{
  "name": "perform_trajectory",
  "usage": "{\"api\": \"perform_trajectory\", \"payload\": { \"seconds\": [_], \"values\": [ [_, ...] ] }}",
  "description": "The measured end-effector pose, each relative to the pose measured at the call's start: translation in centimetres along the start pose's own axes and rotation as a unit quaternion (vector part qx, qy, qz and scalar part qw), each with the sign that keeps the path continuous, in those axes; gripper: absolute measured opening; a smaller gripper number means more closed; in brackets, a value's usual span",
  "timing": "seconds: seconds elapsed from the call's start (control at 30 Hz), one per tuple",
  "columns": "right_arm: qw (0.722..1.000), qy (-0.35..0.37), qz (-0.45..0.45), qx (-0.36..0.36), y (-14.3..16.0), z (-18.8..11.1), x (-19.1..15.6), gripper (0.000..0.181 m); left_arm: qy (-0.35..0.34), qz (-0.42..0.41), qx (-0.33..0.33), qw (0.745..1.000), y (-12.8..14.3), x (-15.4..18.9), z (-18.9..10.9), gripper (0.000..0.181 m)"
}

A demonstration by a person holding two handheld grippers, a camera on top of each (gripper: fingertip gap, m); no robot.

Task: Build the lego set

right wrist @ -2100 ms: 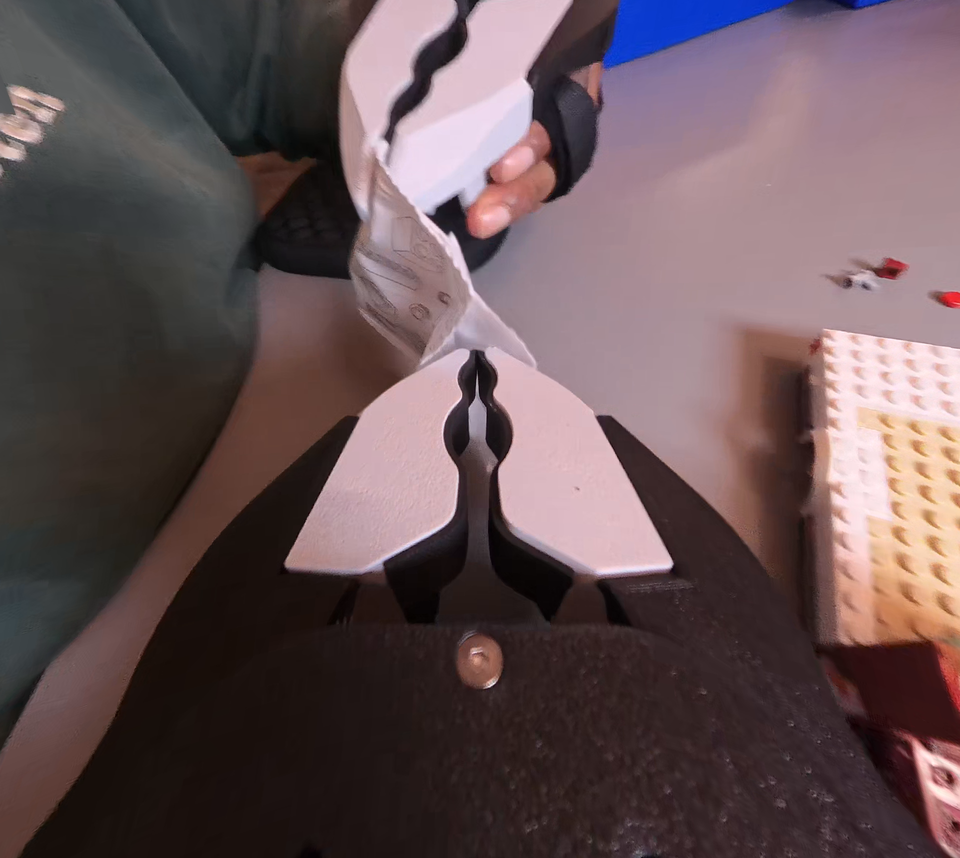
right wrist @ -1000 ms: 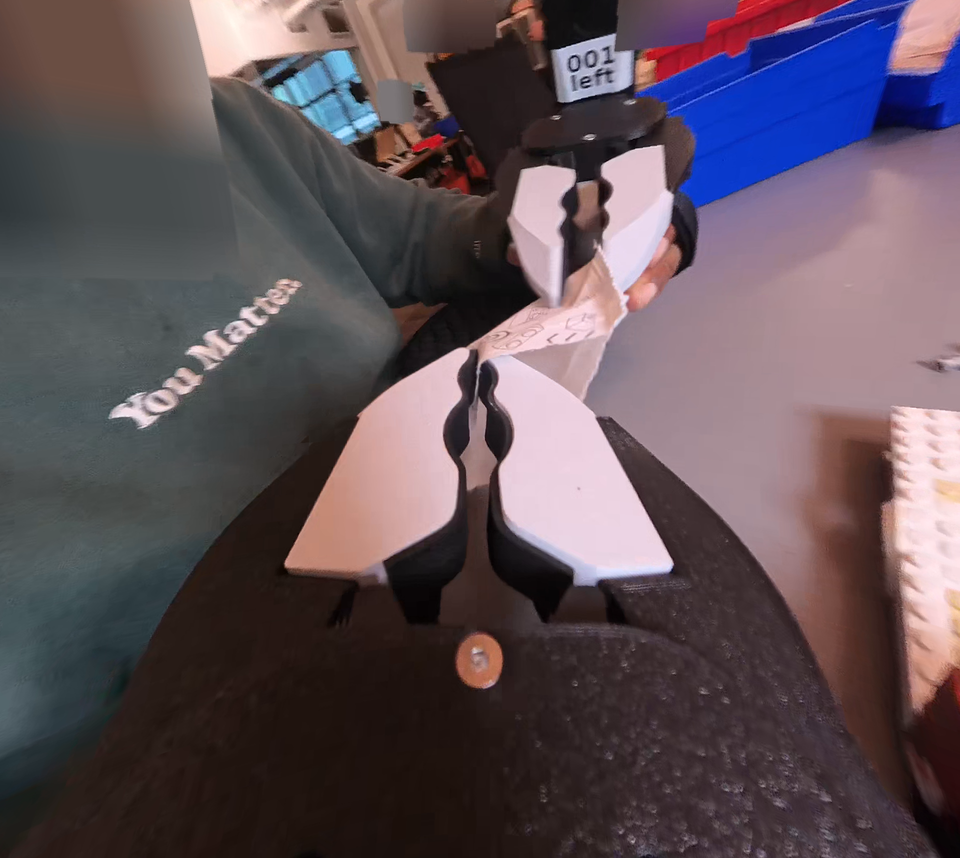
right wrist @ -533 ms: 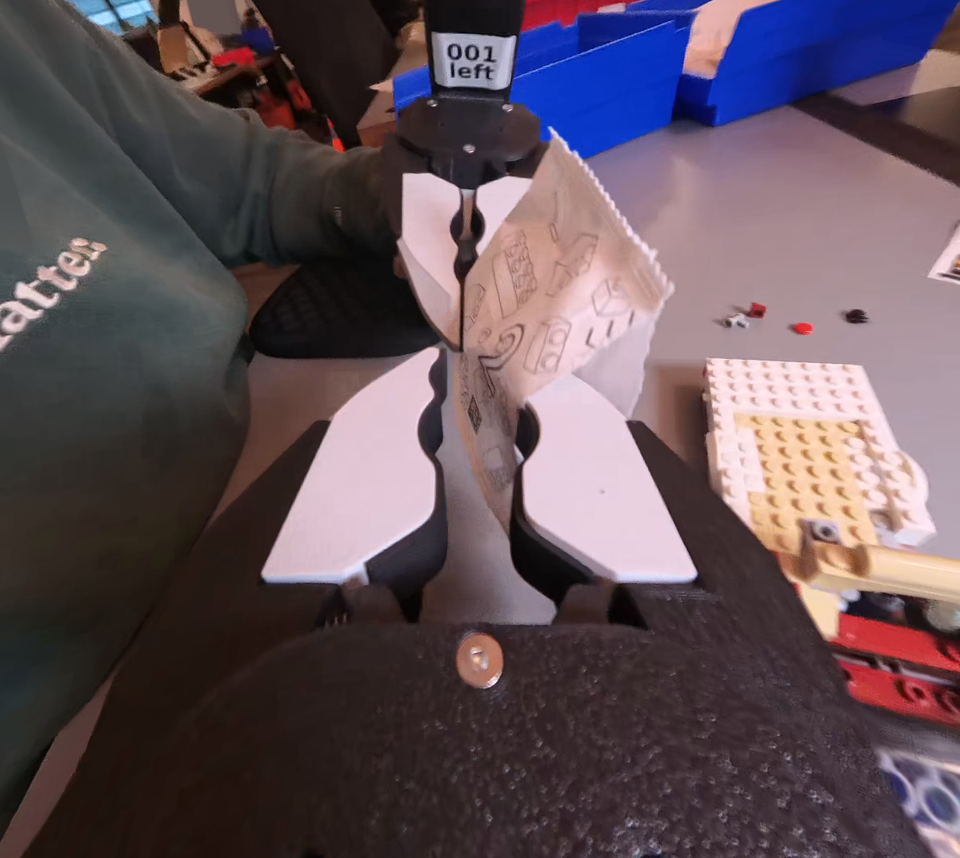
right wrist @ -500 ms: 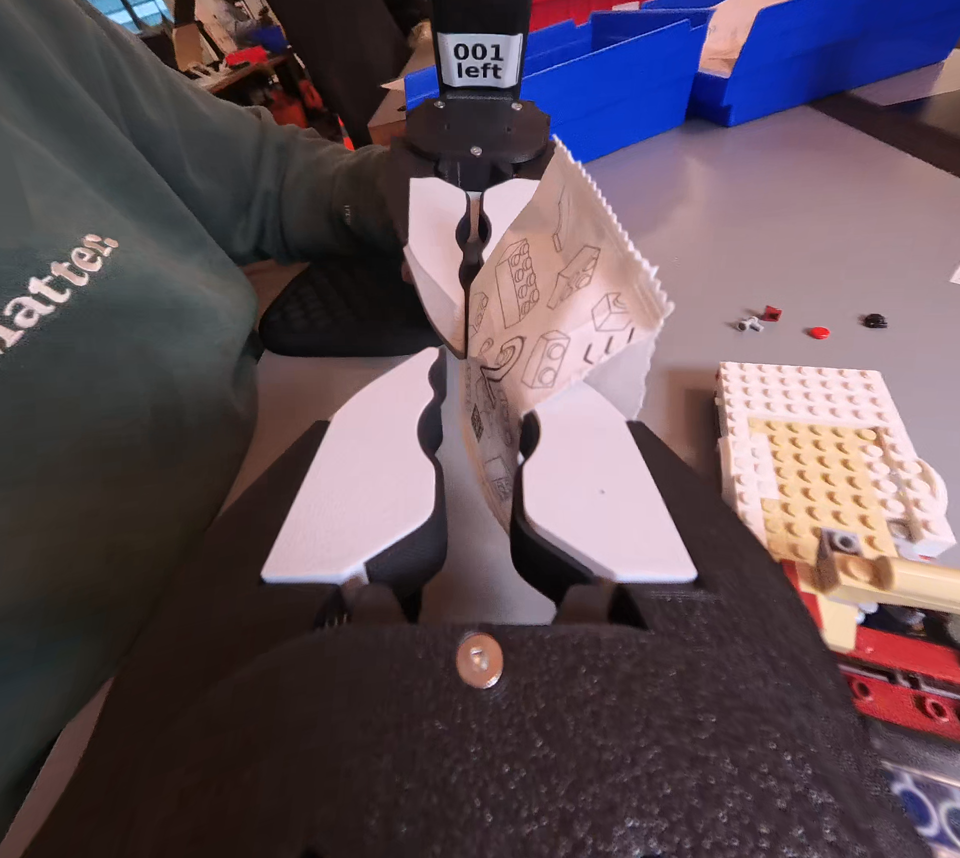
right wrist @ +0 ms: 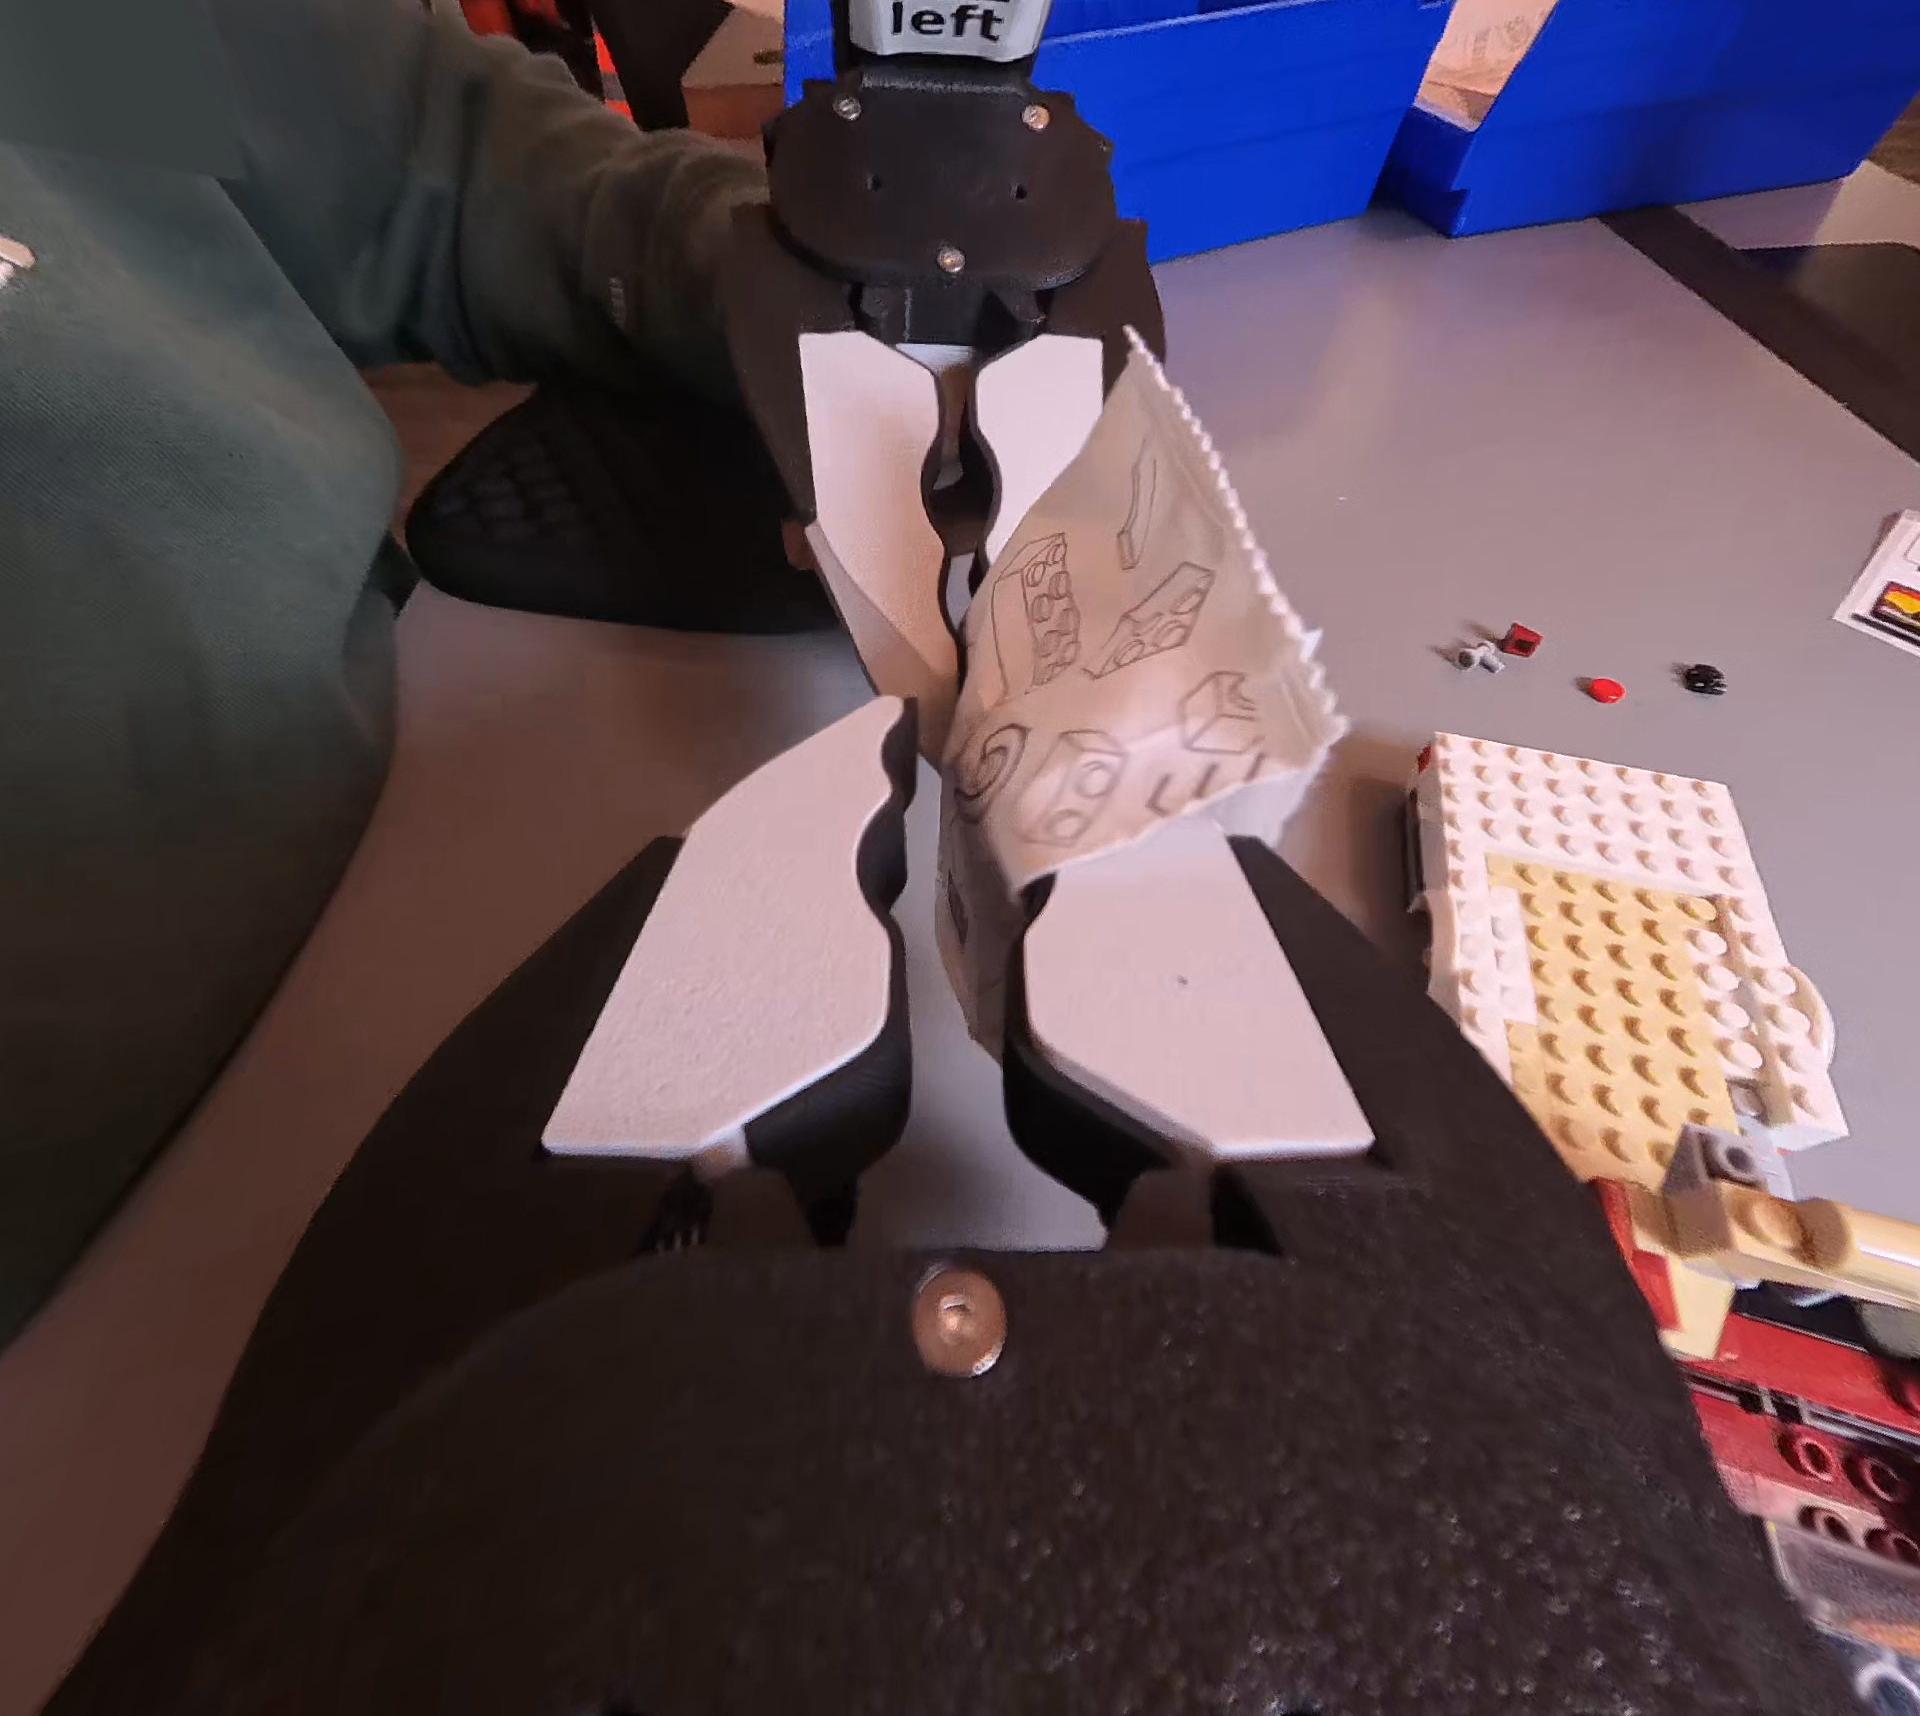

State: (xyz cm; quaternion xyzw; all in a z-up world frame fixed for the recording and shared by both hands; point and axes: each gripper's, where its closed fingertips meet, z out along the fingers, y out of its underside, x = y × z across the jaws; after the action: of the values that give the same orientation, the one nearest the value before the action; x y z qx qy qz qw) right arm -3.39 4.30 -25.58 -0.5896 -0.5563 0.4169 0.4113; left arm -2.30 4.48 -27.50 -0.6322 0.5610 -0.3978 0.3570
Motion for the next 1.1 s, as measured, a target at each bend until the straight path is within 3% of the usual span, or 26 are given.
{"api": "perform_trajectory", "payload": {
  "seconds": [0.07,0.2,0.27,0.33,0.4,0.47,0.53,0.63,0.8,1.1],
  "values": [
    [1.000,-0.007,-0.002,-0.014,0.3,0.0,-0.2,0.000,0.010,-0.004,-0.004,1.000,0.2,0.3,0.1,0.000],
    [1.000,0.012,-0.003,-0.013,0.3,0.0,0.3,0.005,0.027,-0.023,0.018,0.999,-0.2,0.3,-0.3,0.003],
    [1.000,0.021,0.001,-0.010,0.2,-0.2,0.6,0.009,0.038,-0.035,0.046,0.998,-1.0,0.1,-1.1,0.018],
    [0.999,0.028,0.000,-0.027,0.6,-0.3,0.9,0.000,0.048,-0.055,0.086,0.994,-2.2,-0.3,-2.0,0.022],
    [0.998,0.028,-0.008,-0.054,1.4,0.0,0.8,0.000,0.052,-0.072,0.107,0.990,-2.9,-0.4,-2.3,0.019],
    [0.997,0.025,-0.009,-0.075,2.1,0.5,0.5,0.000,0.030,-0.057,0.087,0.994,-2.3,-0.8,-1.9,0.003],
    [0.997,0.028,-0.011,-0.073,2.0,0.6,0.4,0.006,0.033,-0.055,0.088,0.994,-2.2,-0.7,-1.9,0.000],
    [1.000,-0.012,0.007,-0.015,0.0,-0.3,-0.5,0.012,0.075,-0.072,0.118,0.988,-2.8,-0.5,-2.9,0.000],
    [0.992,-0.094,0.047,0.067,-2.3,-2.9,-1.6,0.001,0.160,-0.075,0.157,0.972,-3.2,1.0,-4.3,0.000],
    [0.976,-0.183,0.091,0.079,-2.5,-3.4,-3.4,0.000,0.219,-0.060,0.158,0.961,-3.1,2.8,-4.6,0.000]
  ]
}}
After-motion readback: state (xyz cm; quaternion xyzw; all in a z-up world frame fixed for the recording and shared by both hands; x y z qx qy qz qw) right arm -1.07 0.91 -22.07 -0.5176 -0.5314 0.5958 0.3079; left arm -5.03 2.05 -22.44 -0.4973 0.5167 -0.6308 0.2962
